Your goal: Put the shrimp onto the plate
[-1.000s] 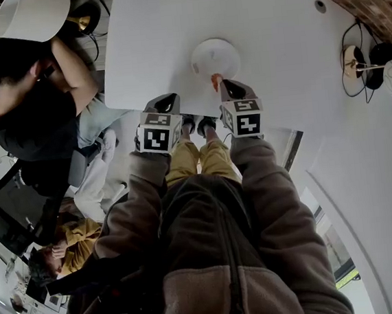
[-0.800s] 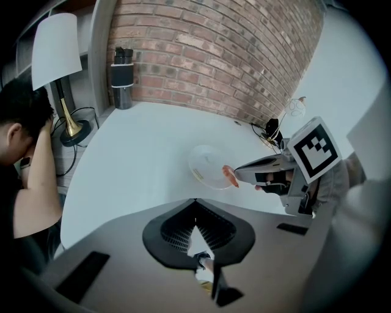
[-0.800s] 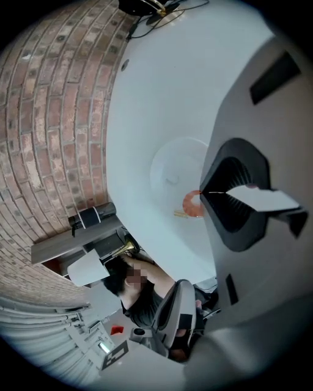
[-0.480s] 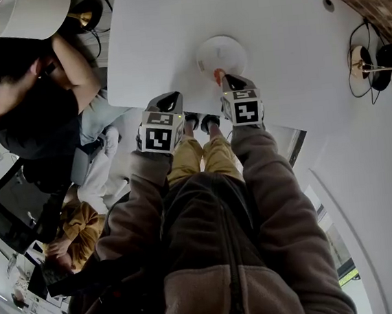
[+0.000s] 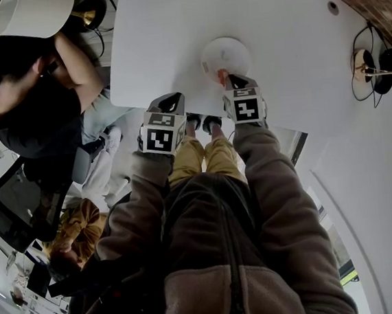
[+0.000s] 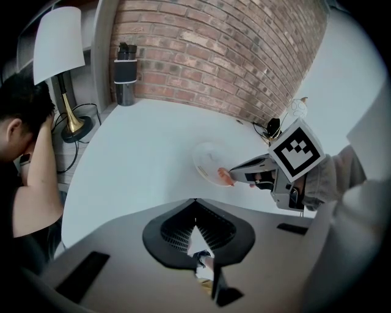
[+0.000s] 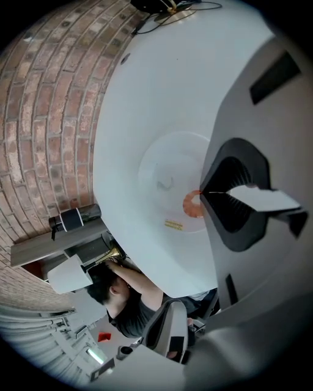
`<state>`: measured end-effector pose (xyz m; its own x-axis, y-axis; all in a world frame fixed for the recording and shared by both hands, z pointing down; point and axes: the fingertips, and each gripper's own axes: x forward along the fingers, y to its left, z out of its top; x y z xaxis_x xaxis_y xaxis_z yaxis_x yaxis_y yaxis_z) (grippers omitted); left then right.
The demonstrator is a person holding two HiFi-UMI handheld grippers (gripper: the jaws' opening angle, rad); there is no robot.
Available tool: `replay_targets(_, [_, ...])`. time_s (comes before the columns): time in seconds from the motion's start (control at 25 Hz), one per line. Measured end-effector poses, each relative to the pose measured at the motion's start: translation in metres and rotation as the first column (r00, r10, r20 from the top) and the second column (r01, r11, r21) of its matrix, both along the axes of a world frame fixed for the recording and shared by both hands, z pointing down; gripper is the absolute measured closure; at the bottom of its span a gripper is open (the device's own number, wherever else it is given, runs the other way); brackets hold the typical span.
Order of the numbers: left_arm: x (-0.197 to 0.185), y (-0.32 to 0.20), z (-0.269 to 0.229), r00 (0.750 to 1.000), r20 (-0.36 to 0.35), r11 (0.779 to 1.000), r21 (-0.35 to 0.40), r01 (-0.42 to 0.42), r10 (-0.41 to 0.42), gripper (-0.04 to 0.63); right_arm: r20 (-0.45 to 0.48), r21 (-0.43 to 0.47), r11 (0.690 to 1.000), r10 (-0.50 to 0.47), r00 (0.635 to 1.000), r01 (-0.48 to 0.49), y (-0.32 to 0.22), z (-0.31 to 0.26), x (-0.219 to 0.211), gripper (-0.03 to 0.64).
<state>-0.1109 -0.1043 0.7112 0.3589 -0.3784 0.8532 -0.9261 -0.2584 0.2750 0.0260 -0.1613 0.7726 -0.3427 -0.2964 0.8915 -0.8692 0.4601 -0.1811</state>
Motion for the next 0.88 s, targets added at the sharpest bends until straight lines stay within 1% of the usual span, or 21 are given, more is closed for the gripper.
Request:
replay_targets(0.4, [-0.0029,0.0029,0.0019,1.000,0.000,1.000,-0.005,0.001,-0.001,0.591,-0.028,-0.002,1.000,-0.001,1.000,0.001,-0.0067,0.0029,-0.0004,0.614])
replay_targets(0.72, [-0.0044,0.0038,0.0021,1.000,-0.003,1.000,-0.008,0.007,-0.007,0.591,-0.023,-0.019,1.000,-0.006,1.000,0.006,-0.0078,0.0061,0.0023,0.613])
replay_targets(0.88, [-0.0042,0.0044,0.0018,1.000,-0.007,1.000,-0.008,0.007,-0.007,0.591,-0.024,-0.008,1.000,-0.009,1.000,0.009,-0.0101,0.0093,0.0042,0.612])
